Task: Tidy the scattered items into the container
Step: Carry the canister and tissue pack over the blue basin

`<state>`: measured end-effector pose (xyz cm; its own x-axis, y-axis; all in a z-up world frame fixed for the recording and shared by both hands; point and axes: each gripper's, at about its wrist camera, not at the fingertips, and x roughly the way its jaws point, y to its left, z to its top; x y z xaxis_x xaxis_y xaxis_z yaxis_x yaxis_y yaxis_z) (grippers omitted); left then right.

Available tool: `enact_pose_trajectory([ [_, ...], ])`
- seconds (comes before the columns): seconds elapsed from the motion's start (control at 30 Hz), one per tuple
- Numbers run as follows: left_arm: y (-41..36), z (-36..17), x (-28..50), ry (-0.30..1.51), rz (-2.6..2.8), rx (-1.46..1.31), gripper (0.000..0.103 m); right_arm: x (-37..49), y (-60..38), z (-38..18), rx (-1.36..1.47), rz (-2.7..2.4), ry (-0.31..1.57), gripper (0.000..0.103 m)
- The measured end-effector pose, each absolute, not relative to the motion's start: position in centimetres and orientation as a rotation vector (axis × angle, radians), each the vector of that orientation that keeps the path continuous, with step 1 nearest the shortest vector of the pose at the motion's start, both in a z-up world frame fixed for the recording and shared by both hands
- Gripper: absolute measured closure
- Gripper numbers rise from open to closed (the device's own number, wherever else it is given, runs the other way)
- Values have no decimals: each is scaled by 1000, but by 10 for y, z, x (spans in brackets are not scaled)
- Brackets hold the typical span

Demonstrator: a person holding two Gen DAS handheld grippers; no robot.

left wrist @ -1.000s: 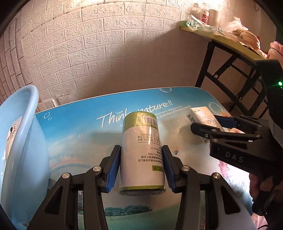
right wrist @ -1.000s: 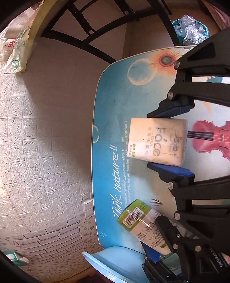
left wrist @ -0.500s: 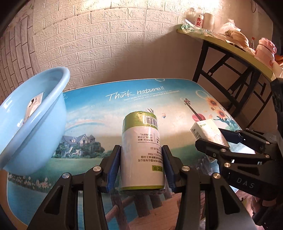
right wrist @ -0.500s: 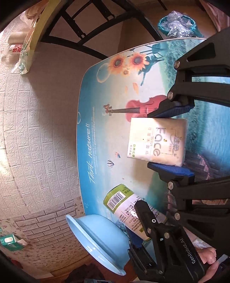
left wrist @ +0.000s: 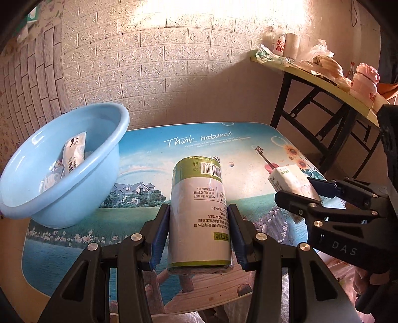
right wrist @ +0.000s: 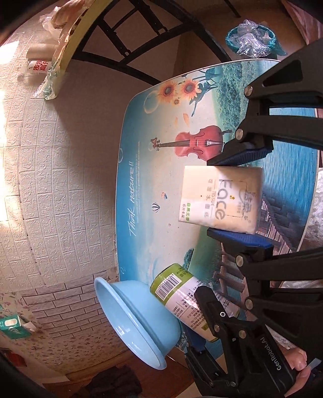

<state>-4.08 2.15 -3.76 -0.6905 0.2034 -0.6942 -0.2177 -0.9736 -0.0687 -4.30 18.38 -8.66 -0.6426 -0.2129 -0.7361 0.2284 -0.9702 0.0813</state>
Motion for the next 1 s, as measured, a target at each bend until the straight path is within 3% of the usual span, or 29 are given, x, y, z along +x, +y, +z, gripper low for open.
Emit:
enact_pose_trajectory([
  [1.0, -3, 28, -40, 61, 2779, -924, 59, -61, 157, -26, 1018, -2695, 112, 54],
])
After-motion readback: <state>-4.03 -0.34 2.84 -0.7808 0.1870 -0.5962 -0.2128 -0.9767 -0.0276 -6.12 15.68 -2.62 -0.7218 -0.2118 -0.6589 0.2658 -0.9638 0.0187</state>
